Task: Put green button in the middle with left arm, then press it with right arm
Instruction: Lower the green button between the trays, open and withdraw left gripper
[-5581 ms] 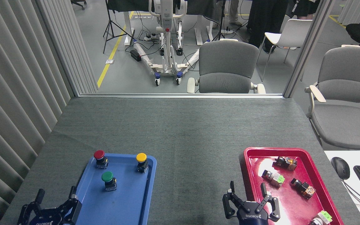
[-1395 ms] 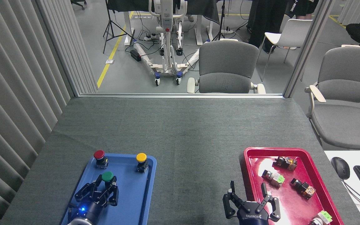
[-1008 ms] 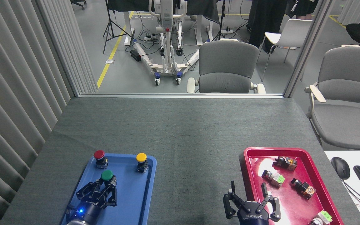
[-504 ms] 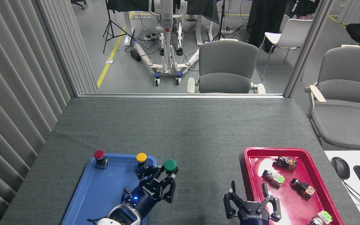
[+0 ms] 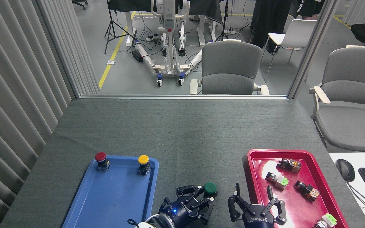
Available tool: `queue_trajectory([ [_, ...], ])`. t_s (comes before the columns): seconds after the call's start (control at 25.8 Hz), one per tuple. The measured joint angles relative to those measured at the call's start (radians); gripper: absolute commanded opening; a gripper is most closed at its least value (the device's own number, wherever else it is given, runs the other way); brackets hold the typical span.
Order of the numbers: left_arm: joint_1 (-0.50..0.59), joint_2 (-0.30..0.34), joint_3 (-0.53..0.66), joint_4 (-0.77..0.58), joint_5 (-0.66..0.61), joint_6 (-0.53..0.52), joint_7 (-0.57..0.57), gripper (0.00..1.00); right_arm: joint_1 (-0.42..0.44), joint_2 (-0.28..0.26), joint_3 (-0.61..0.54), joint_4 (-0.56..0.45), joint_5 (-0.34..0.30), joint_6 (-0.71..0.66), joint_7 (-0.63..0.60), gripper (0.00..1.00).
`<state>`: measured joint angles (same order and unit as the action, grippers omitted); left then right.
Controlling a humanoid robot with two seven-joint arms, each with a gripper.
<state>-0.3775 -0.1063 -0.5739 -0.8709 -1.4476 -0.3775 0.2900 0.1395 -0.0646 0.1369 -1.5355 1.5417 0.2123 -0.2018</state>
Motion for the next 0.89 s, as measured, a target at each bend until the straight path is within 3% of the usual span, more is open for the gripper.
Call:
queue_trajectory([
  [0.16, -0.026, -0.018, -0.026, 0.061, -0.010, 0.006, 0.000, 0.05, 0.000, 0.000, 0.000, 0.001, 0.000, 0.000, -0.001, 0.99],
  [0.23, -0.031, -0.021, -0.031, 0.080, -0.013, 0.006, 0.000, 0.14, 0.000, 0.000, 0.000, 0.001, 0.000, 0.000, -0.001, 0.99],
  [0.27, -0.033, -0.022, -0.032, 0.085, -0.014, 0.007, 0.005, 0.24, 0.000, 0.000, 0.000, 0.001, 0.000, 0.000, 0.000, 0.99],
  [0.31, -0.033, -0.023, -0.032, 0.089, -0.015, 0.007, 0.009, 0.42, 0.000, 0.000, 0.000, 0.001, 0.000, 0.000, 0.001, 0.99],
  [0.39, -0.034, -0.024, -0.033, 0.093, -0.015, 0.008, 0.012, 0.93, 0.000, 0.000, -0.001, 0.002, 0.000, 0.000, 0.001, 0.99],
  [0.43, -0.034, -0.024, -0.033, 0.093, -0.013, 0.013, 0.014, 0.99, 0.000, -0.001, -0.001, 0.001, 0.000, 0.000, 0.001, 0.99],
  [0.89, -0.015, -0.013, -0.023, 0.011, 0.003, 0.040, 0.001, 0.99, 0.000, -0.001, 0.000, 0.002, 0.004, -0.006, 0.004, 0.94],
])
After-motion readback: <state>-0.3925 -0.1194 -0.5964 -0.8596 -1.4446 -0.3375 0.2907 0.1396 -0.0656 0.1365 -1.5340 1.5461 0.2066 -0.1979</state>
